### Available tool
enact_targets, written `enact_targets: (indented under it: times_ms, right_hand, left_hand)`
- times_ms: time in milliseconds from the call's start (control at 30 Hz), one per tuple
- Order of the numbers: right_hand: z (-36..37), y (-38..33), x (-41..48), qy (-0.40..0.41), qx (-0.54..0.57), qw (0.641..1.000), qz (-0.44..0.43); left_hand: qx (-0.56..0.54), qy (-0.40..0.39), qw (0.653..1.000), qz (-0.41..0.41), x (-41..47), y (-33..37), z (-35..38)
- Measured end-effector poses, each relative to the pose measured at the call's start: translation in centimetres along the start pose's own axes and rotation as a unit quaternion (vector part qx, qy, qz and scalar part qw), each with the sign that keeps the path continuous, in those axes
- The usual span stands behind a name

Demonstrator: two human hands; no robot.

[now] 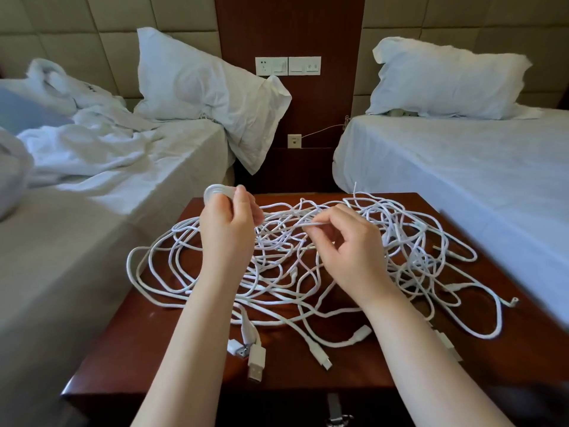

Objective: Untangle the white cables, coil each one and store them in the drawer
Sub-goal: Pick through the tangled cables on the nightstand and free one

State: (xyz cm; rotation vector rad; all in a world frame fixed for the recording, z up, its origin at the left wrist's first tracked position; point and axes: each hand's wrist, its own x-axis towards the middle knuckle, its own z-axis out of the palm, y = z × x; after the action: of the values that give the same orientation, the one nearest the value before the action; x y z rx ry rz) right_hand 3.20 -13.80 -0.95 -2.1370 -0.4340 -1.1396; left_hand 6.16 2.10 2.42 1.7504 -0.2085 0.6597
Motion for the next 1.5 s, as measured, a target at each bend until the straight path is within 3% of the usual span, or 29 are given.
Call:
enact_targets:
  times_ms: [200, 367, 500, 667, 1000, 1167, 1267, 1500]
  right_hand:
    - [-0.1, 0.0, -0.1, 0.012, 0.031, 0.999, -0.005]
    - [-0.8, -0.9, 0.0, -0.029, 0.152, 0.987, 0.038]
    - [-1.0, -1.0, 0.3, -0.045, 0.185, 0.980, 0.060]
    - [-0.7, -1.0, 0.4, -0.042, 0.173, 0.982, 0.057]
    - [-0.6, -0.7, 0.4, -0.066, 0.160, 0.983, 0.058]
    - [-0.5, -0.7, 0.3, -0.092, 0.125, 0.982, 0.103]
    - [-0.1, -1.0, 0.0, -0.140, 0.085, 0.983, 0.082]
    - [0.0, -1.3, -0.2, -0.237, 0.001, 0.969, 0.064]
  left_hand:
    - [0.046, -0.159, 0.983, -0.077, -0.7, 0.4, 0.1]
    - [-0.010, -0.300, 0.945, -0.130, -1.1, 1.2, -0.1]
    - [-0.025, -0.362, 0.921, -0.145, -1.4, 1.4, 0.0]
    - [-0.074, -0.480, 0.857, -0.171, -1.5, 1.3, 0.0]
    - [-0.230, -0.569, 0.769, -0.178, -1.0, 1.4, -1.4]
    - [-0.371, -0.556, 0.720, -0.185, -0.8, 2.0, -1.7]
    - [-0.441, -0.531, 0.703, -0.172, -0.6, 2.2, -1.6]
    - [-0.499, -0.361, 0.771, -0.159, -0.6, 2.8, -1.3]
